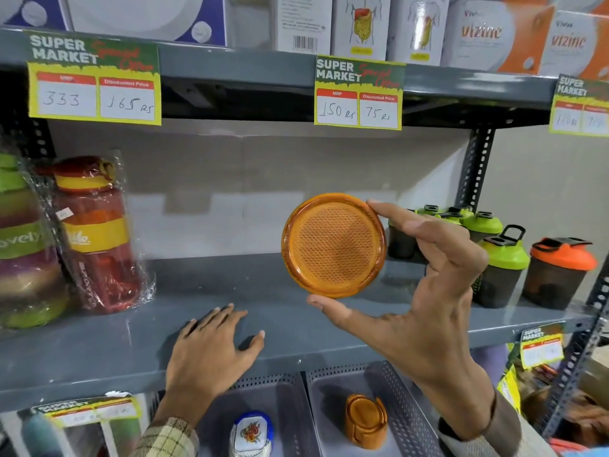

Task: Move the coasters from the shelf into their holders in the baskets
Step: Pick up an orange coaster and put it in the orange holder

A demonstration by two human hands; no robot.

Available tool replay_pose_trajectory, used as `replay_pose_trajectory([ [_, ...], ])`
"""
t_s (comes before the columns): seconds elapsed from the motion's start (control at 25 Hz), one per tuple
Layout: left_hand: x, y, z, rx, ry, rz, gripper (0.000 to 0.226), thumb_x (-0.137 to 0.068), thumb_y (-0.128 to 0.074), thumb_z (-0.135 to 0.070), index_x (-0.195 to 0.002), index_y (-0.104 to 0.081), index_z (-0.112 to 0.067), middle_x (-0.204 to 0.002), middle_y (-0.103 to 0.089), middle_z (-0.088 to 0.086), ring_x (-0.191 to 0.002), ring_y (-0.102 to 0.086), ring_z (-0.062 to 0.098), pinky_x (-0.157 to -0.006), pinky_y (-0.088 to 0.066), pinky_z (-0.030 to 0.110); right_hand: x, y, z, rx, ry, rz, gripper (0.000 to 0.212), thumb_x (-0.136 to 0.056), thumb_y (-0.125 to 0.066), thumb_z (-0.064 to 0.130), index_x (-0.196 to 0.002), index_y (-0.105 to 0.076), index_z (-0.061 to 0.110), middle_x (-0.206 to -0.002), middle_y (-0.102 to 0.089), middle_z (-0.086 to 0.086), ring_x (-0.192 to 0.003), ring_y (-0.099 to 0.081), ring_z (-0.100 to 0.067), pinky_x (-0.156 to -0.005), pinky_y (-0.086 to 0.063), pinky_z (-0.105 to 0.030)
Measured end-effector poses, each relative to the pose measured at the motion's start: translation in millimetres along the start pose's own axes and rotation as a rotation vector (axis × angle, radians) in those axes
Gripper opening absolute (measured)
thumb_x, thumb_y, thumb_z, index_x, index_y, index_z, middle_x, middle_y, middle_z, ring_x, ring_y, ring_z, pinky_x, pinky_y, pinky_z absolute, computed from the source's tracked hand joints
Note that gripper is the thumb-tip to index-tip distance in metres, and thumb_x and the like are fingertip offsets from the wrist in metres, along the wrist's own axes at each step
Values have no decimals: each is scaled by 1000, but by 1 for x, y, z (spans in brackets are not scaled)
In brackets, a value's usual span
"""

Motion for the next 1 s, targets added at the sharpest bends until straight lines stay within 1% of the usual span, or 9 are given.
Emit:
replay_pose_trajectory([
  [0.08, 0, 0, 0, 2, -1, 2, 81, -77, -19, -79, -143, -42, -39, -157, -36, -13, -145, -30, 8, -119, -23, 40, 1, -1, 0, 30, 12, 0, 84, -68, -90, 57, -122, -31, 30, -141, -47, 17, -119, -59, -47, -87, -45, -70],
  [0.2, -1, -1, 0, 15, -6, 15, 83, -76, -18, -80, -144, -41, -38, -157, -35, -13, -145, -28, 8, -120, -23, 40, 6, -4, -5, -1, -12, 24, 87, -67, -89, 58, -124, -29, 33, -145, -40, 30, -120, -60, -47, -91, -45, -70],
  [0.32, 0, 1, 0, 20, -1, 3, 81, -76, -22, -80, -141, -46, -37, -155, -40, -11, -144, -32, 9, -118, -25, 41, 22, -8, -17, -51, -118, 73, 90, -63, -94, 52, -125, -32, 32, -143, -55, 1, -120, -62, -42, -94, -47, -65],
  [0.4, 3, 4, -2, 18, -4, -26, 80, -76, -27, -78, -137, -53, -35, -151, -47, -8, -141, -39, 12, -116, -30, 42, 41, -8, -22, -105, -197, 116, 91, -61, -96, 49, -124, -33, 30, -135, -61, -6, -116, -65, -30, -94, -51, -49],
  [0.52, 3, 5, -3, 31, -9, -16, 77, -78, -32, -76, -136, -55, -32, -150, -49, -5, -140, -41, 15, -115, -31, 44, 80, -9, -29, -146, -317, 261, 86, -60, -91, 55, -121, -52, 8, -135, -45, 28, -104, -62, 0, -83, -49, -22],
  [0.6, 1, 3, -1, 0, 0, 11, 74, -81, -32, -76, -138, -51, -34, -153, -44, -7, -142, -37, 13, -116, -29, 44, 117, -12, -38, -178, -450, 386, 92, -60, -87, 64, -122, -58, 2, -127, -42, 35, -101, -62, 3, -81, -50, -18],
  [0.72, 0, 3, -2, -34, -8, 0, 74, -82, -28, -76, -138, -52, -33, -152, -45, -7, -141, -39, 14, -115, -31, 44, 182, -16, -61, -217, -663, 505, 88, -66, -81, 73, -121, -56, 10, -122, -49, 35, -98, -65, 1, -78, -52, -16],
  [0.84, 2, 6, -4, -27, -3, -17, 70, -84, -31, -74, -135, -54, -33, -150, -49, -7, -139, -43, 16, -112, -35, 45, 250, -19, -99, -166, -828, 588, 81, -67, -81, 74, -121, -45, 25, -120, -57, 41, -94, -65, 10, -71, -44, 1],
  [1.0, 2, 9, -6, -12, 9, -20, 62, -85, -38, -70, -132, -56, -32, -147, -51, -7, -136, -47, 18, -109, -38, 45, 337, -21, -161, -3, -1039, 655, 83, -61, -89, 68, -117, -34, 44, -113, -72, 26, -95, -69, 5, -79, -52, -15],
])
Point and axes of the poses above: each hand's wrist, its own x-axis away from the middle knuckle, its own y-axis out of the back of the hand, z = x × y, the point moved 6 cm from there along -x, towards the middle knuckle
